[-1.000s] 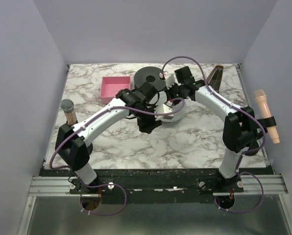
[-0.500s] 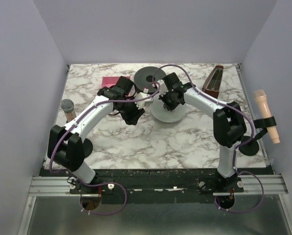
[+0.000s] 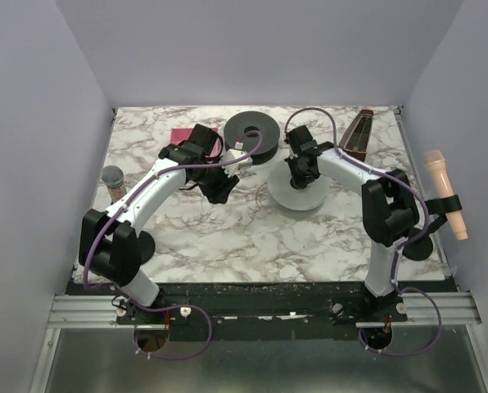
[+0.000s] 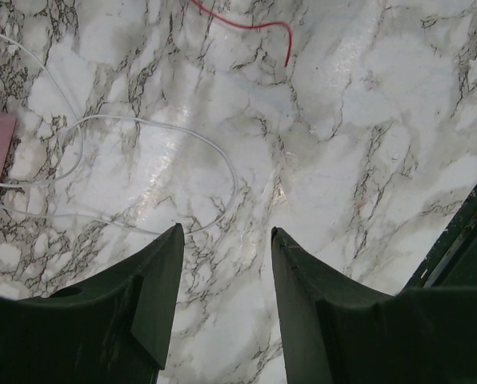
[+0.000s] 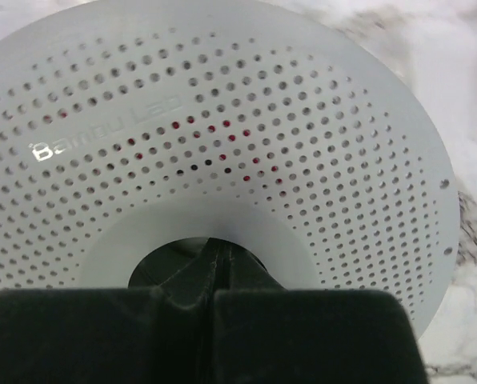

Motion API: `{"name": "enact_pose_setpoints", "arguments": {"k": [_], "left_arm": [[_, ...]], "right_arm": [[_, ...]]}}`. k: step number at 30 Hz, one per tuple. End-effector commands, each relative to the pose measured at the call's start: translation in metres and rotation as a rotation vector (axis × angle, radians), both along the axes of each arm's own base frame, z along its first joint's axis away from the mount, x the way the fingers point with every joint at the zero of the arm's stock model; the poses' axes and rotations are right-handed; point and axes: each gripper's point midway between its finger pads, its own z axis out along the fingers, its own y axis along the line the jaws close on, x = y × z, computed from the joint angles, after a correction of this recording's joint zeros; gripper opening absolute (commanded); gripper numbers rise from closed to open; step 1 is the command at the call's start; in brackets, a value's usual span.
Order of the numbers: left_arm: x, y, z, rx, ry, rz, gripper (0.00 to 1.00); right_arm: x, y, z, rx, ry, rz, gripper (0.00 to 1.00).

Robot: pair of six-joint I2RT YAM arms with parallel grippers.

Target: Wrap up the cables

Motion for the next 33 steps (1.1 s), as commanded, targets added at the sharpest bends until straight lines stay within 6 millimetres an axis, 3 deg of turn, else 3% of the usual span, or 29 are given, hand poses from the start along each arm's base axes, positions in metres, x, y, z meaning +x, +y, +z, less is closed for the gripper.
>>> {"name": "enact_pose_setpoints", "arguments": {"k": [1,4,8,14,19,23,28,33], "left_arm": [[0.002,0.0,0.003,-0.016,-0.013,0.01,0.56],[0.004,-0.001,0.002,-0.018,-0.012,0.008,0.56],[0.005,-0.002,0.0,-0.018,-0.006,0.013,0.56],[0.008,0.001,0.001,-0.002,-0.023,0.03,0.56],[0.014,0.006,0.015,0.004,-0.079,0.052,0.56],[0.03,0.013,0.031,-0.02,-0.16,0.131,0.56],[0.065,0.038,0.057,-0.123,-0.275,0.339,0.57],[0.095,0.082,0.075,-0.199,-0.383,0.559,0.57]], "right_arm": [[-0.012,-0.033,0.001,-0.029,0.003,-0.145,0.01],[-0.025,-0.035,0.001,-0.015,0.02,-0.15,0.01],[-0.031,-0.019,0.009,0.084,0.027,-0.133,0.01],[-0.014,-0.014,0.031,0.095,-0.034,-0.132,0.01],[0.005,-0.012,0.08,0.104,-0.162,-0.082,0.01],[0.009,-0.004,0.125,0.17,-0.29,-0.004,0.01],[-0.001,0.004,0.163,0.279,-0.446,0.084,0.01],[-0.021,0.0,0.178,0.35,-0.569,0.108,0.21]]}}
